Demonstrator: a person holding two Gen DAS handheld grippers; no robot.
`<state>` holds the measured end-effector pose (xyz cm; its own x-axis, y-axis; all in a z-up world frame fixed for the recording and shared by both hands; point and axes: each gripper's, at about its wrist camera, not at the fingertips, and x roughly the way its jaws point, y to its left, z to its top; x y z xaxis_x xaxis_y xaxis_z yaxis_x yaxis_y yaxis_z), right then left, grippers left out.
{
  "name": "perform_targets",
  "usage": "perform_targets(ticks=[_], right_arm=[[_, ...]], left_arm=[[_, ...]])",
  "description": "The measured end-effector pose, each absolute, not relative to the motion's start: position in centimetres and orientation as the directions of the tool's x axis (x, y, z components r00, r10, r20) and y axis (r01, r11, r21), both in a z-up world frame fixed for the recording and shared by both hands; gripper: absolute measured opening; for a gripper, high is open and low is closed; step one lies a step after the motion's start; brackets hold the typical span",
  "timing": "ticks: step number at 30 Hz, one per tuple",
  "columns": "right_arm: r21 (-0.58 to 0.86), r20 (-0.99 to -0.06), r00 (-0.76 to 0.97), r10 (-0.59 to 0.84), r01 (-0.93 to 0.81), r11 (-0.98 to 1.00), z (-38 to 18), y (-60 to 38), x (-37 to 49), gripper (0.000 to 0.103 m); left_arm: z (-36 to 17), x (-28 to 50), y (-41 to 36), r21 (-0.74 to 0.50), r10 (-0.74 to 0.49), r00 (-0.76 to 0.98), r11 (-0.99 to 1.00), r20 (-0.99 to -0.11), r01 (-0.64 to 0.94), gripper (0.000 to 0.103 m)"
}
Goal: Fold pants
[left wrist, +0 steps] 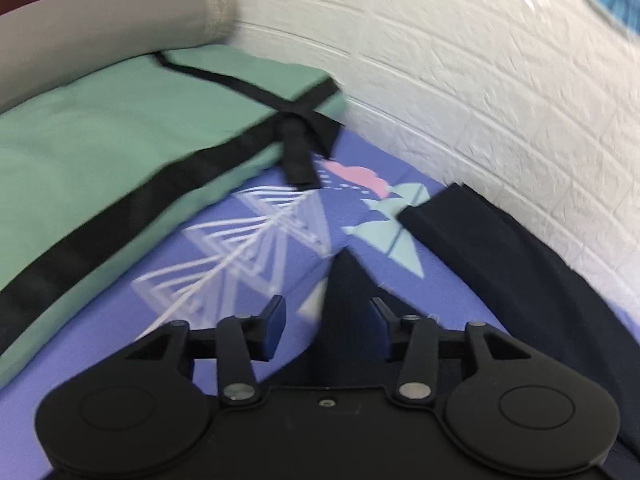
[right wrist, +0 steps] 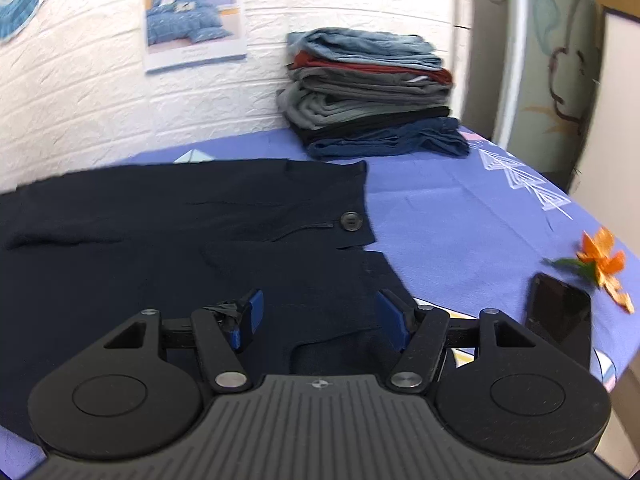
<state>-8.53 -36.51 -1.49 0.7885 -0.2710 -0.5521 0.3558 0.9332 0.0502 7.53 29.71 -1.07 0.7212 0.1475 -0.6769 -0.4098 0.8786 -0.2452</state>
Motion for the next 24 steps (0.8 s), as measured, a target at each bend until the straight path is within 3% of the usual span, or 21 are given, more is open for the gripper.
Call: perform_targets(ticks=[8,16,18,19,20,21,24], right_arm=[[0.084,-0.562,0.756,-0.336,0.456,0.886,-2.8,-38.1,-10.2,0.102],[0.175,-0.589,0.751,-0.298,0.479,0.860,-3.7,-39.1,-11.7,0.103],[0.201,-0.589,0.757,-0.282,0.475,0.857,-4.1,-38.9,-11.6,0.103],[0.199,-0.589,0.756,-0.285,0.478,0.855,-4.3,-38.8,-11.4,0.103],[0.189,-0.592,0.750,-0.294,0.484,0.854,-4.5,-38.8,-11.1,0.103],[0.178,-0.597,0.741,-0.308,0.496,0.849,-4.6,-38.7,-10.9,0.103],[0.163,-0.599,0.723,-0.345,0.532,0.831,-4.7,-38.9,-10.7,0.103]], left_arm=[[-1.9,-1.7,31.8,-0.307,0.181,0.664,0.778,-0.725,-0.548,0.103],[-4.2,-1.2,31.5,-0.301,0.195,0.647,0.763,-0.737,-0.572,0.103],[-4.4,-1.2,31.2,-0.274,0.221,0.640,0.767,-0.736,-0.580,0.087],[-4.4,-1.2,31.2,-0.266,0.227,0.639,0.771,-0.735,-0.579,0.070],[-4.4,-1.2,31.2,-0.267,0.224,0.643,0.774,-0.733,-0.574,0.035],[-4.5,-1.3,31.4,-0.277,0.212,0.648,0.776,-0.732,-0.567,0.019],[-4.0,-1.7,31.3,-0.279,0.223,0.660,0.776,-0.717,-0.566,0.014]])
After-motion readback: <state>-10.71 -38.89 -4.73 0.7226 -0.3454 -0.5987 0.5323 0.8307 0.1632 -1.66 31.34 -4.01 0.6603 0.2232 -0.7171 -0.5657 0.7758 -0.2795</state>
